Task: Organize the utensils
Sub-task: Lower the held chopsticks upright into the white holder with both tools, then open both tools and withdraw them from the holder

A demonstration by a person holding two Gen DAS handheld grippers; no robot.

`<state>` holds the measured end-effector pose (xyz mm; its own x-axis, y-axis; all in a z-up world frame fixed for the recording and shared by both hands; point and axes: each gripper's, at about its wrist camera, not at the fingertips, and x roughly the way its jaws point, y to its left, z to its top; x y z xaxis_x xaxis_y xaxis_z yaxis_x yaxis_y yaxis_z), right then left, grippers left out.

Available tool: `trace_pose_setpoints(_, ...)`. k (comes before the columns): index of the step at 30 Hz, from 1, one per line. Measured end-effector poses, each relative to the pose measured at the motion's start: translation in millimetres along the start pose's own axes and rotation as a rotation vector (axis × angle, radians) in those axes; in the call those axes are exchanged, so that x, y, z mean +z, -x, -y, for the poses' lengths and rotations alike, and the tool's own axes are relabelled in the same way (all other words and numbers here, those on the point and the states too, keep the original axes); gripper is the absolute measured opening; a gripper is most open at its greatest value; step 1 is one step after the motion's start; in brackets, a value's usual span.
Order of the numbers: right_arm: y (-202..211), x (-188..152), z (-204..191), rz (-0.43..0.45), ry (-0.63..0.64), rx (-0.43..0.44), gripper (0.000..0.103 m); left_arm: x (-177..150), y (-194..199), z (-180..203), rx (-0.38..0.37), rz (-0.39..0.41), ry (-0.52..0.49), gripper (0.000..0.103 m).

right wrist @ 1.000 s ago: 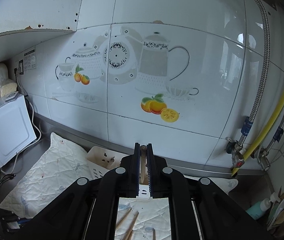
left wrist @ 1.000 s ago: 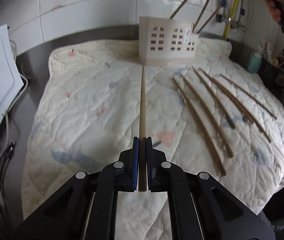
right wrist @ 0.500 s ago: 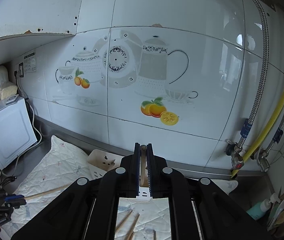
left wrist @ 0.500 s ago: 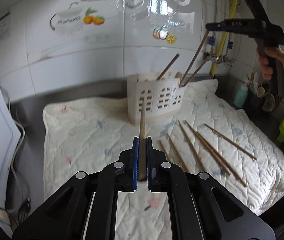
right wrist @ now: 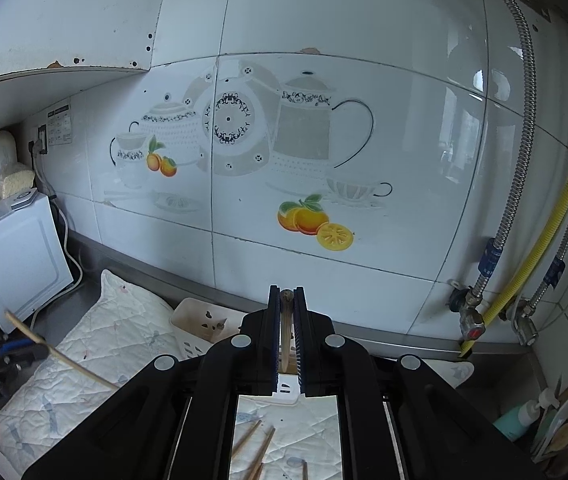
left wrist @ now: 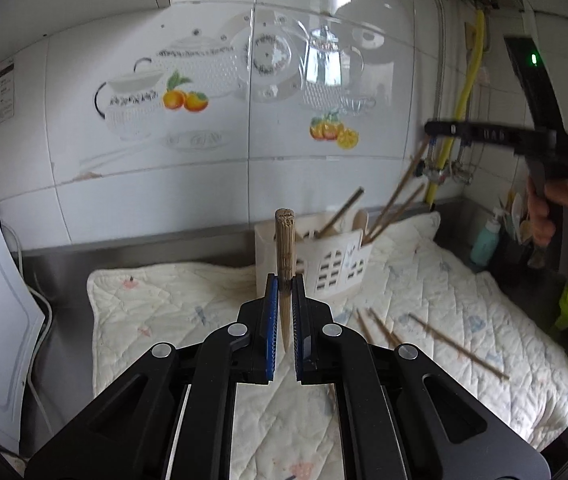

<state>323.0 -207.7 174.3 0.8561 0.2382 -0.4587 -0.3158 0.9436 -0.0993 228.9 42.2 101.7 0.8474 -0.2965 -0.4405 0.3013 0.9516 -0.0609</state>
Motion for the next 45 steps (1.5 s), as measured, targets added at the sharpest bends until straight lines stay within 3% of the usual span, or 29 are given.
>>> trace_pose_setpoints(13,-5.7,4.8,0.3,0.009,0.005,0.014,0.006,88.4,-7.7,25.4,0.02,0.227,-0.05,0.005)
trace_pose_setpoints(23,-19.2,8.1,8.7,-0.009,0.0,0.009,0.006,87.8,-79.6,8.5,0.016,0.096,0.014,0.005)
trace_pose_setpoints(30,-40.3,-2.6,16.3,-0.055,-0.032,0.02,0.007,79.8,-107.7,1.1,0.01,0.033,0.055,0.006)
trace_pose_setpoints(32,-43.6,-6.0,17.0,-0.061,-0.035,0.025,0.009,79.3,-112.0,-0.1,0.009,0.026,0.061,0.011)
trace_pose_setpoints(34,-43.1,-8.3,17.8,-0.056,-0.04,0.021,0.019,80.4,-113.3,0.2,0.011,0.028,0.058,0.016)
trace_pose_setpoints(35,-41.9,-9.0,18.3,-0.053,-0.041,0.019,0.026,80.5,-112.4,0.4,0.008,0.034,0.058,0.023)
trace_pose_setpoints(45,15.3,-29.1,23.8,0.006,-0.06,-0.003,0.029,73.1,-64.5,7.2,0.045,0.081,0.049,0.053)
